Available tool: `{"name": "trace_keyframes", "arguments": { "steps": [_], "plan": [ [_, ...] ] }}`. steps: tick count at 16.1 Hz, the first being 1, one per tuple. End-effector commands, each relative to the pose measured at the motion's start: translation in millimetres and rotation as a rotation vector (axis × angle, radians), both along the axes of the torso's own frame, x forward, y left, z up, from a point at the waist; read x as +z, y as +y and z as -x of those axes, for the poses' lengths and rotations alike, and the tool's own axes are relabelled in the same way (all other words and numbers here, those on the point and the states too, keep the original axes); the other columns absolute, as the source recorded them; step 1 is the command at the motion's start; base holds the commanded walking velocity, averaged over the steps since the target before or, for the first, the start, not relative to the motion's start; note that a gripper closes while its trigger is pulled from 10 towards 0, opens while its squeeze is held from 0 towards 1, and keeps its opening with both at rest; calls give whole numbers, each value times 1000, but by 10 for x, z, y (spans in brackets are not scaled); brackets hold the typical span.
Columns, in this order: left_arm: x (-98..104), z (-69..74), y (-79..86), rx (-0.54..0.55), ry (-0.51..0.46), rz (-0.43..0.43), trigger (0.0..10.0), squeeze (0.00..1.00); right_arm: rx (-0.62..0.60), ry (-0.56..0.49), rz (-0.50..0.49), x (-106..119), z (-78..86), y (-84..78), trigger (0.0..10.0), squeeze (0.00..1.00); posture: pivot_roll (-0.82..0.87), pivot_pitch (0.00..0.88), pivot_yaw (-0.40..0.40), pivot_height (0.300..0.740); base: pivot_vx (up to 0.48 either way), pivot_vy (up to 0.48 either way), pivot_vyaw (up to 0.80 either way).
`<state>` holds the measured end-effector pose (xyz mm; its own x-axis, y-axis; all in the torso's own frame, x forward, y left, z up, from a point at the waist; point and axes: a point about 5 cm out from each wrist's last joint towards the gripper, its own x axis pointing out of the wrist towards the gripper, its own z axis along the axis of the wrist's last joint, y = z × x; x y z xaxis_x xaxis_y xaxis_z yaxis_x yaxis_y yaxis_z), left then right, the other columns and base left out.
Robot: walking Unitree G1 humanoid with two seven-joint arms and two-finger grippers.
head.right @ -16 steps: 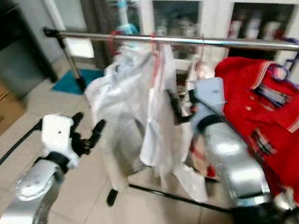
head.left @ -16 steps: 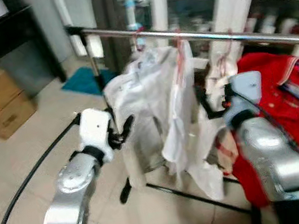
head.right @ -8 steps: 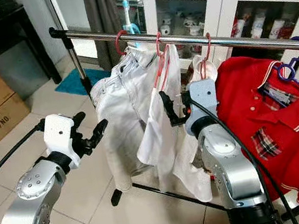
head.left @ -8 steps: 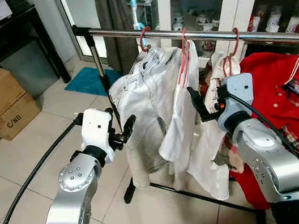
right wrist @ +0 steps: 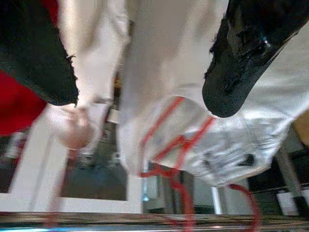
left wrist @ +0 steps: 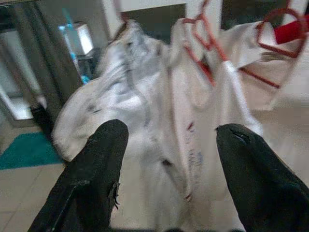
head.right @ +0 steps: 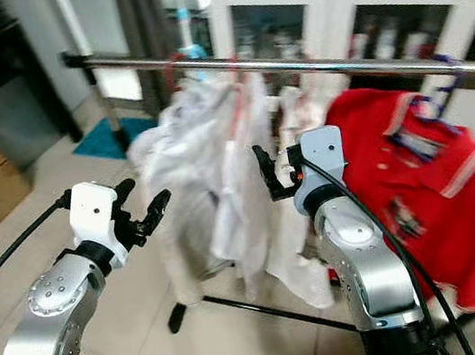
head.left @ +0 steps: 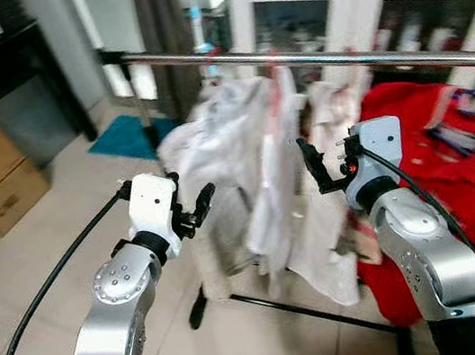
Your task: Hang hanger
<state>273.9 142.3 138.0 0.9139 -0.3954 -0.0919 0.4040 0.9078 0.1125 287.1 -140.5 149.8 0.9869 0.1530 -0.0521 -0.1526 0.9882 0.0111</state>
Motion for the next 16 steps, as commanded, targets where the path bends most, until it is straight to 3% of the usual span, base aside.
{"name": "trace_keyframes", "arguments": {
  "steps": [1, 3, 4, 5, 6, 16],
  "plan": [
    [49, -35, -5, -1, -22, -5, 10000, 0, -2, -5, 7, -4, -2, -8, 10000, 1000, -67, 0, 26, 740, 0, -270, 0],
    [49, -41, -9, -2, -23, -5, 10000, 0, -3, -5, 8, -3, -4, -9, 10000, 1000, -71, 0, 28, 740, 0, -281, 0],
    [49, -45, -15, -6, -24, -4, 10000, 0, -6, -4, 11, -5, 1, -14, 10000, 741, -74, 0, 30, 740, 0, -300, 0],
    [49, -48, -17, -7, -24, -3, 10000, 0, -7, -3, 13, -6, 1, -17, 10000, 741, -76, 0, 30, 740, 0, -300, 0],
    [49, -51, -20, -8, -25, -3, 10000, 0, -8, -2, 16, -6, 1, -21, 10000, 0, -76, 0, 30, 740, 0, -307, 0],
    [43, -53, -11, -10, -29, -11, 10000, 0, -4, 7, 21, -20, 0, -13, 10000, 0, -73, 0, 26, 740, 0, -307, 0]
  ]
}}
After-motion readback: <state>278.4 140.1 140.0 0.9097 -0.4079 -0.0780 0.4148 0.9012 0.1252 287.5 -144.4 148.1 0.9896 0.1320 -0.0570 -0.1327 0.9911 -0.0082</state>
